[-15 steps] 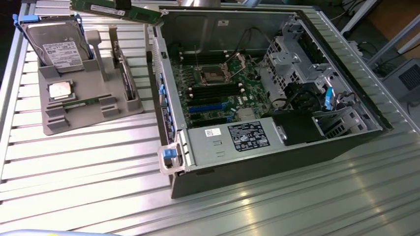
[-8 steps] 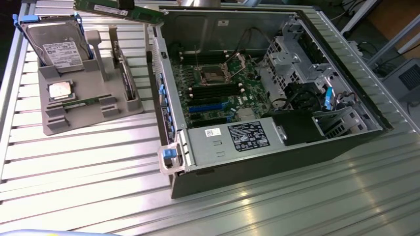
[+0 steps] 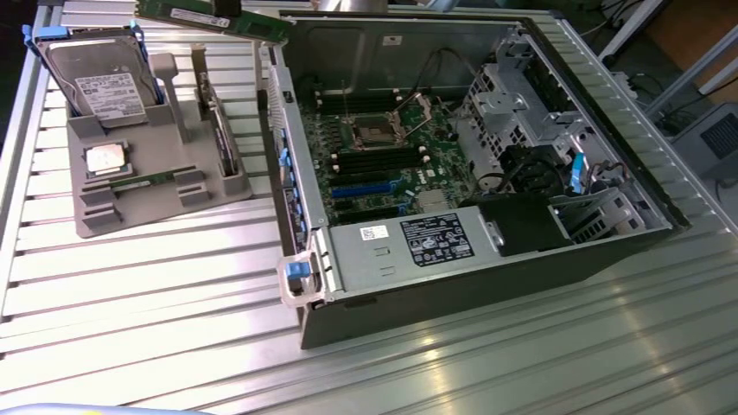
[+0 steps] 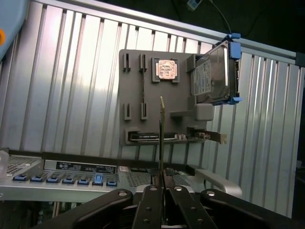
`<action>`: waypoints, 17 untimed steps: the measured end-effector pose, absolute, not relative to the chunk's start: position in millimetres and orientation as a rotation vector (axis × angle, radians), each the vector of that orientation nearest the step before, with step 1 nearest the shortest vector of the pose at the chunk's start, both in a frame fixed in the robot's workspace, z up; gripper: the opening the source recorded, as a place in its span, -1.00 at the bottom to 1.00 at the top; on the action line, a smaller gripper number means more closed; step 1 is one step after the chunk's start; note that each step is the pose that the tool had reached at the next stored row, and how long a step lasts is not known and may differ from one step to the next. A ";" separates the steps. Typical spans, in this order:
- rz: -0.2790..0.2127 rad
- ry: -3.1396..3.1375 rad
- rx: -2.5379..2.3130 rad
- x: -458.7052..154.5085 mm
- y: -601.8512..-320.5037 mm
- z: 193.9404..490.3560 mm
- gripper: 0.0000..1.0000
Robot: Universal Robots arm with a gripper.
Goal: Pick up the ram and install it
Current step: 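Pick up the ram and move it above insertion slot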
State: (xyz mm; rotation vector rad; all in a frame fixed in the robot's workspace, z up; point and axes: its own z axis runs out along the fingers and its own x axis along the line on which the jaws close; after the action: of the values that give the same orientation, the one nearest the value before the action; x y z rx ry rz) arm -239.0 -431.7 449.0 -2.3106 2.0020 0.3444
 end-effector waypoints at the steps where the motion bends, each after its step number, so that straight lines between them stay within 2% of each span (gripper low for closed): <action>1: 0.345 2.002 -2.311 -238.6 -431.7 449.0 -0.76; 17: 0.352 2.004 -2.312 -226.8 -431.7 449.0 -0.76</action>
State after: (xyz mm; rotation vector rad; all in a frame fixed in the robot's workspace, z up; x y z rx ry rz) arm -226.8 -431.7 449.0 -2.3123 2.0045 0.3521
